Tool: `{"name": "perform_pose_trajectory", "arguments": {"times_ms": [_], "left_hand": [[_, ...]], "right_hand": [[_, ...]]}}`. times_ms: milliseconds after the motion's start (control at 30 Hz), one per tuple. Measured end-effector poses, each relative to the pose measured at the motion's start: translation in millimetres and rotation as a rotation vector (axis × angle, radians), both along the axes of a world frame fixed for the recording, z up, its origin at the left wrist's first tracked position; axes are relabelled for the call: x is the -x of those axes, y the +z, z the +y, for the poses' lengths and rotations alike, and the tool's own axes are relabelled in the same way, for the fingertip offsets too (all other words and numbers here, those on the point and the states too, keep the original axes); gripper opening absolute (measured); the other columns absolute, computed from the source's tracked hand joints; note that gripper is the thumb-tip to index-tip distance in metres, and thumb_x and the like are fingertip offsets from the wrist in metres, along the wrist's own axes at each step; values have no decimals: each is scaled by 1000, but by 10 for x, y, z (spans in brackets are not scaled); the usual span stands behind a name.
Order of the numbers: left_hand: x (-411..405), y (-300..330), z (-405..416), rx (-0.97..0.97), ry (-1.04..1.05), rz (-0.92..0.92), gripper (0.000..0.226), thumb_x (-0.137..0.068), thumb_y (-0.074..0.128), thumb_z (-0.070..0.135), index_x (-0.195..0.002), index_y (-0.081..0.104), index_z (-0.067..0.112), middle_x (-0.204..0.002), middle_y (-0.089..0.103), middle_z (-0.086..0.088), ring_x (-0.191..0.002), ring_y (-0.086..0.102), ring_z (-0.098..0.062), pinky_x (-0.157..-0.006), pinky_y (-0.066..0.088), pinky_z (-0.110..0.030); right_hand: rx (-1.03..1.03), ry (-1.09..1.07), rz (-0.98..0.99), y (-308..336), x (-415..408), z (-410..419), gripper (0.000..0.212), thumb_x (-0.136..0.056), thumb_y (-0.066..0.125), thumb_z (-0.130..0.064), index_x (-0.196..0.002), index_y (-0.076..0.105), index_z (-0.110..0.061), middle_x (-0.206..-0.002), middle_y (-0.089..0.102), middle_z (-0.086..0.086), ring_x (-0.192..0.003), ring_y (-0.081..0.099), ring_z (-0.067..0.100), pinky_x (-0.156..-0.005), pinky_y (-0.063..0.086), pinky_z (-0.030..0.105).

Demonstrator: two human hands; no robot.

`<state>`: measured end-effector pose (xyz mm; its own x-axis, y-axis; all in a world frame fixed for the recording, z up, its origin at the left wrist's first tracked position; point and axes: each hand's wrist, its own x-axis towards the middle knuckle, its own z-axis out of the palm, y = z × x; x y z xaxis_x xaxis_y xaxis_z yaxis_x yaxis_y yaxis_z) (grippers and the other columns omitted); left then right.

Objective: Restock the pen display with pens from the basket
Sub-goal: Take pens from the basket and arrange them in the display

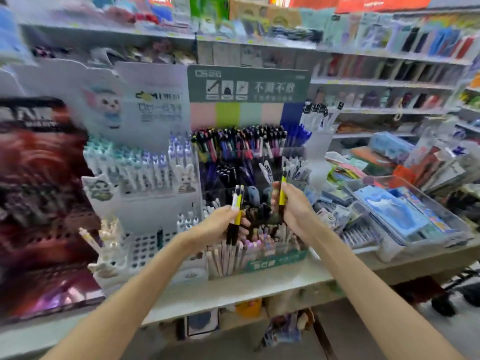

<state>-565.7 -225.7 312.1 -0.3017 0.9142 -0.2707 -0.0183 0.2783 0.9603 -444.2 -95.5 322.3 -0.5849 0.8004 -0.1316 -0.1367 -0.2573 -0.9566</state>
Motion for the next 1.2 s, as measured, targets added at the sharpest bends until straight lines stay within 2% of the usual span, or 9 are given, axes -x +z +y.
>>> {"name": "perform_pose_trajectory", "arguments": {"times_ms": [133,200,333,500,600,667,867,1033,1200], "left_hand": [[385,156,103,-81,107,128,27,-105,27,26,-110,45,8,-98,66,2,-71,66,-6,-61,52,-21],[506,202,168,-119,148,121,27,-105,28,27,-111,46,7,-98,67,2,-75,68,-9,-67,55,-29],[617,255,292,-149,187,145,25,-105,29,27,-112,46,9,-108,66,0,-87,69,-11,-79,57,-36],[709,293,494,-174,245,141,23,-105,30,27,-111,47,12,-105,67,3,-88,69,-12,-89,52,-41],[772,365,659,-194,301,169,22,-105,31,26,-106,48,13,-97,68,7,-84,69,-12,-94,49,-46],[803,438,733,-207,338,190,23,-105,30,25,-108,47,10,-95,67,7,-80,68,-11,-90,50,-45],[875,506,902,-222,450,210,20,-105,31,22,-97,47,15,-93,67,3,-69,67,-7,-80,53,-42],[882,449,913,-194,456,226,20,-105,31,24,-98,47,14,-92,68,7,-66,69,-2,-70,55,-32],[942,478,924,-203,425,223,19,-105,31,25,-98,47,17,-92,68,8,-67,69,-3,-75,54,-37]], "right_hand": [[-267,-59,-190,229,275,73,23,-102,39,-24,-101,61,-19,-94,57,-11,-91,54,4,-84,41,20],[-366,-103,-183,290,335,135,17,-101,44,-23,-106,61,-20,-95,60,-15,-91,54,-4,-81,41,14],[-437,-256,-147,359,400,331,15,-98,50,-19,-106,62,-14,-86,62,-6,-78,56,5,-73,47,17],[-648,-335,-190,476,550,605,10,-95,55,-17,-91,64,-15,-90,68,4,-87,64,17,-84,51,27],[-872,-343,-267,588,706,797,11,-94,58,-19,-93,66,-12,-83,66,-3,-73,59,5,-68,43,13],[-987,-301,-297,647,822,882,11,-93,60,-18,-93,68,-11,-82,67,-3,-68,56,0,-63,39,6],[-1244,29,-583,649,1136,1205,24,-87,65,-29,-92,72,-6,-89,72,11,-85,65,25,-69,40,24],[-1678,214,-766,956,1277,1379,40,-82,67,-48,-97,73,-12,-92,48,5,-101,43,27,-79,32,35],[-1734,450,-890,1061,1526,1425,29,-81,69,-42,-79,66,-14,-99,53,8,-114,42,30,-90,35,39]]}}
